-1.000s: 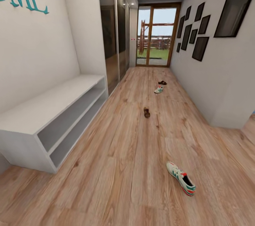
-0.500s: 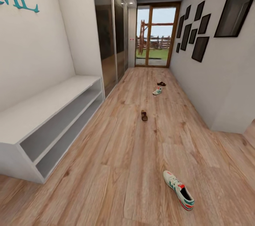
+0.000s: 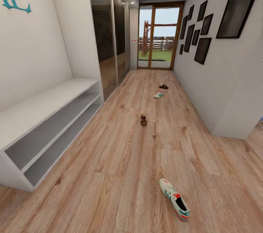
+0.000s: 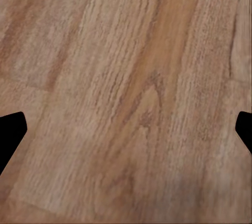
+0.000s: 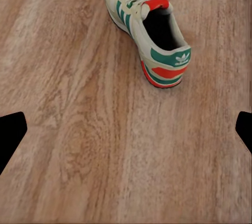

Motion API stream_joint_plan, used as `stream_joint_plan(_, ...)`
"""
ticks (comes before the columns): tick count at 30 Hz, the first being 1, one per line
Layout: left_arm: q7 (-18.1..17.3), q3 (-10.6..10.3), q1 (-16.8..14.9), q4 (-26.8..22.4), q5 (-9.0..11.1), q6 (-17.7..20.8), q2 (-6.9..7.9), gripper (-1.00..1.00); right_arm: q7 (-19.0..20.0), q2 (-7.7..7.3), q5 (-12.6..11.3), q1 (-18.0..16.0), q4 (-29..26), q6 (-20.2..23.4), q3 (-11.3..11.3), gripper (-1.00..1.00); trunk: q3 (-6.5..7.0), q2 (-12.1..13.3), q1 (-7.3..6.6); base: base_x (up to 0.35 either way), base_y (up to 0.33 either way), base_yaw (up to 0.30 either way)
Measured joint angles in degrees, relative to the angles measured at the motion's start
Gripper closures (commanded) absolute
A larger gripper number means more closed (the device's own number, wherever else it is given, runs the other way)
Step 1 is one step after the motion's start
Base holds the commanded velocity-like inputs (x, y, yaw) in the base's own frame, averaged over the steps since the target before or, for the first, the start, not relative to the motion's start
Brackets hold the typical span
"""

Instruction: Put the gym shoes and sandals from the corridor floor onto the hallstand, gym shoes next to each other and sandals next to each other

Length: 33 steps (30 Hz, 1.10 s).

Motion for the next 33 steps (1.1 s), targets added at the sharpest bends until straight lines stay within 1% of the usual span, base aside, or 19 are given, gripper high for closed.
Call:
stream_joint_plan(9,0.0,0.0,0.0,0.0,-0.1,0.0,0.00,-1.00,0.0,0.00,0.0,0.0,0.0,0.0,-0.1,-1.00,0.00,0.0,0.00,0.004,-0.076,0.006)
stream_joint_plan(15,0.0,0.0,0.0,0.0,0.0,0.0,0.00,-1.00,0.0,0.00,0.0,0.0,0.0,0.0,-0.1,-1.00,0.00,0.0,0.00,-0.005,-0.007,0.108)
stream_joint_plan(21,0.0,0.1,0.0,0.0,0.0,0.0,0.00,-1.00,0.0,0.00,0.0,0.0,0.0,0.0,0.0,-1.00,0.00,0.0,0.02,-0.166,-0.118,0.021)
stream_joint_plan(33,0.0,0.1,0.0,-0.1,0.0,0.0,0.00,-1.00,0.0,0.00,0.0,0.0,0.0,0.0,0.0,-1.00,0.00,0.0,0.00,-0.022,-0.016,0.002)
